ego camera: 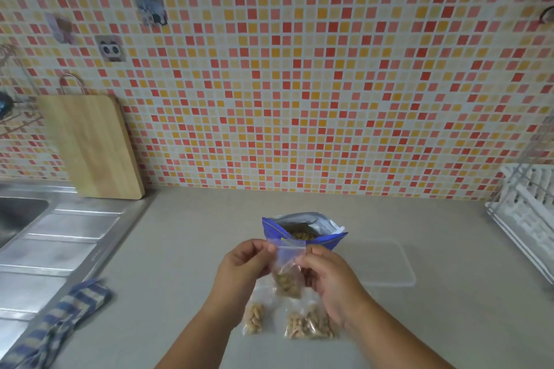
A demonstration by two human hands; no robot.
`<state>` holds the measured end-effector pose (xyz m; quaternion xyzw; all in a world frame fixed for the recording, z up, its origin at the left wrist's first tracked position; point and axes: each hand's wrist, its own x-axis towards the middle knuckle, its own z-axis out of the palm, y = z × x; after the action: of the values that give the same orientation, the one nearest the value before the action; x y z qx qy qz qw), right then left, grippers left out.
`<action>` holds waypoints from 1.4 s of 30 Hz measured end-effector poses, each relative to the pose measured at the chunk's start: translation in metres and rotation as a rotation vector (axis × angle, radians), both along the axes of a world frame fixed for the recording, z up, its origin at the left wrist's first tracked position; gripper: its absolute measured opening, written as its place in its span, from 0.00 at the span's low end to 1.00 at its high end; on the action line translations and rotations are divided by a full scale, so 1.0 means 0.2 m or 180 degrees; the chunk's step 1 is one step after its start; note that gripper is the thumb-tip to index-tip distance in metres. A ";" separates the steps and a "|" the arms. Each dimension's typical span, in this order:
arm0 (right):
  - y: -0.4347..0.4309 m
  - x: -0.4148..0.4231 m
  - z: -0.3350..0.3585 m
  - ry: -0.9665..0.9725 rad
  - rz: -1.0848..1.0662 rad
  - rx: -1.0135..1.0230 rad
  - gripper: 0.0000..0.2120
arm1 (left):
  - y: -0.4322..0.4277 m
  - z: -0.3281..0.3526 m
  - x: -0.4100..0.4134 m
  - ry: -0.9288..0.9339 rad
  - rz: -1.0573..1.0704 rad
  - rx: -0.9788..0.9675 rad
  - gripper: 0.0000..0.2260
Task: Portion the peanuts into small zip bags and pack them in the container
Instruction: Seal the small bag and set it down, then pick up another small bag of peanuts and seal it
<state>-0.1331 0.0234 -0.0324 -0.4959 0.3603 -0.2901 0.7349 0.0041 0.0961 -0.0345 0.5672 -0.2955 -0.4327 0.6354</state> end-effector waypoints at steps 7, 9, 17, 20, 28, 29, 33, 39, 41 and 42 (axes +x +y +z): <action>0.00 -0.04 0.14 0.0798 -0.0185 -0.1787 0.06 | 0.01 0.15 -0.07 -0.0688 0.0090 -0.0164 0.05; 0.01 -0.04 0.17 0.1015 -0.0214 -0.2156 0.07 | 0.01 0.16 -0.09 -0.0816 0.0103 -0.0173 0.06; 0.00 -0.07 0.18 0.1780 0.0146 -0.3277 0.07 | 0.03 0.16 -0.14 -0.1035 0.0321 -0.0204 0.07; -0.03 -0.07 0.18 0.1869 0.0104 -0.3385 0.08 | 0.02 0.17 -0.16 -0.0839 0.0548 -0.0276 0.08; -0.06 -0.08 0.14 0.2018 0.0131 -0.2939 0.09 | 0.01 0.09 -0.11 -0.0442 0.0612 0.0209 0.04; -0.07 -0.09 0.12 0.2019 0.0171 -0.2761 0.09 | 0.01 0.07 -0.11 -0.0418 0.0543 0.0311 0.04; -0.09 -0.10 -0.06 0.2541 0.0586 -0.1930 0.12 | 0.00 -0.11 -0.07 -0.0455 0.0530 0.0912 0.05; -0.06 -0.02 -0.31 0.4178 0.0681 -0.2133 0.20 | -0.01 -0.37 -0.01 -0.0797 0.0865 0.1561 0.06; -0.07 0.00 -0.34 0.4235 0.0598 -0.2019 0.21 | -0.02 -0.41 -0.01 -0.1008 0.0795 0.1624 0.07; -0.07 0.01 -0.36 0.4224 0.0588 -0.1948 0.20 | -0.04 -0.42 -0.01 -0.1152 0.0751 0.1633 0.08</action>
<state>-0.1317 0.0093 -0.1039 -0.7784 0.5889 0.0465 0.2125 0.0014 0.0889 -0.1191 0.8066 -0.2172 -0.3087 0.4548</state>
